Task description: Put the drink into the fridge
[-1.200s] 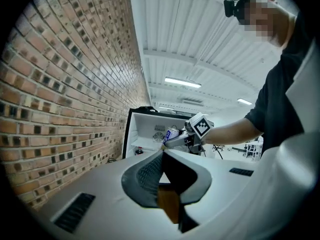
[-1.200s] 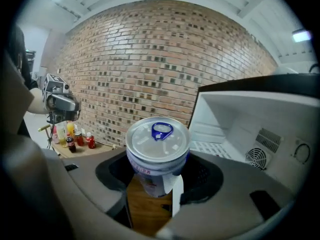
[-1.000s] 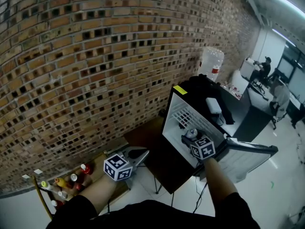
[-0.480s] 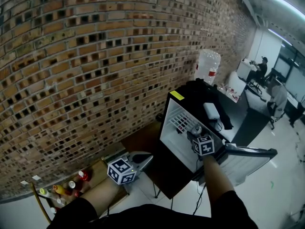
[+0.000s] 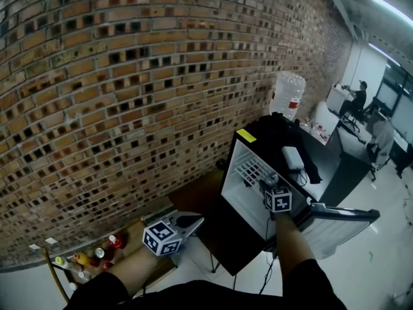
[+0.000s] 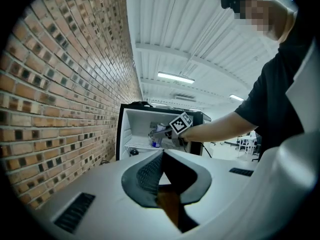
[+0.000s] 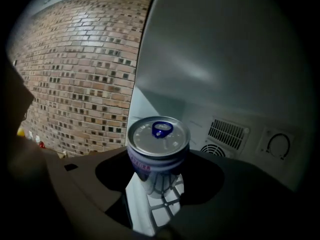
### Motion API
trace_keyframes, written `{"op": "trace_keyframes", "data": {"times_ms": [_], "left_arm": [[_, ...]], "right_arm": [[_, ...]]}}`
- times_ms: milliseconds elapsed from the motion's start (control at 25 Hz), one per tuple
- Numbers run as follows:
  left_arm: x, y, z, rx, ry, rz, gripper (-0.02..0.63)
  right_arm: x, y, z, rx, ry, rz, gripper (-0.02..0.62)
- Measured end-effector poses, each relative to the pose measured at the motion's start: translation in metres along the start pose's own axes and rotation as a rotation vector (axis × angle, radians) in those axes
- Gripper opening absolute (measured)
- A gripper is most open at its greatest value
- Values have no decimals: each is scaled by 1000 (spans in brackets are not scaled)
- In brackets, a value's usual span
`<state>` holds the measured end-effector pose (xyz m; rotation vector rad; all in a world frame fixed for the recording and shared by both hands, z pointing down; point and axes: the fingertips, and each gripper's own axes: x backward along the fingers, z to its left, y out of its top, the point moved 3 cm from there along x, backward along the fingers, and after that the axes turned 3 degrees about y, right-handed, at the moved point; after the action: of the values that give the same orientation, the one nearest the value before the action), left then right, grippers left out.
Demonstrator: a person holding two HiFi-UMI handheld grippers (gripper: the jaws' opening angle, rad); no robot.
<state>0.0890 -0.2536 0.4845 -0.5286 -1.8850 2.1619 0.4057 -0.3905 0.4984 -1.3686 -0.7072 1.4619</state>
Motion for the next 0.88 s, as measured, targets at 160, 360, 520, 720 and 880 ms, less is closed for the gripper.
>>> {"op": "trace_keyframes", "data": {"times_ms": [160,360,520,720,880], "left_arm": [[3,-4,2,4,11,7,-6],[5,-7,2,10,13,15,-6],[8,-9,1,15,15,16,-6],[12,-11,5,19,24,16,-6],[13,-10,5,24,25,11,-6]], "right_arm": [[-4,-2,-17,-84,-34,-32,261],[-9,-1,-30,-147,-74,-79,270],[-13,-5,-34,-159,-86,-88,278],[-15,-7,-31,-109,-101,-95,311],[-15,-8,-30,-89,-114,-105,341]]}}
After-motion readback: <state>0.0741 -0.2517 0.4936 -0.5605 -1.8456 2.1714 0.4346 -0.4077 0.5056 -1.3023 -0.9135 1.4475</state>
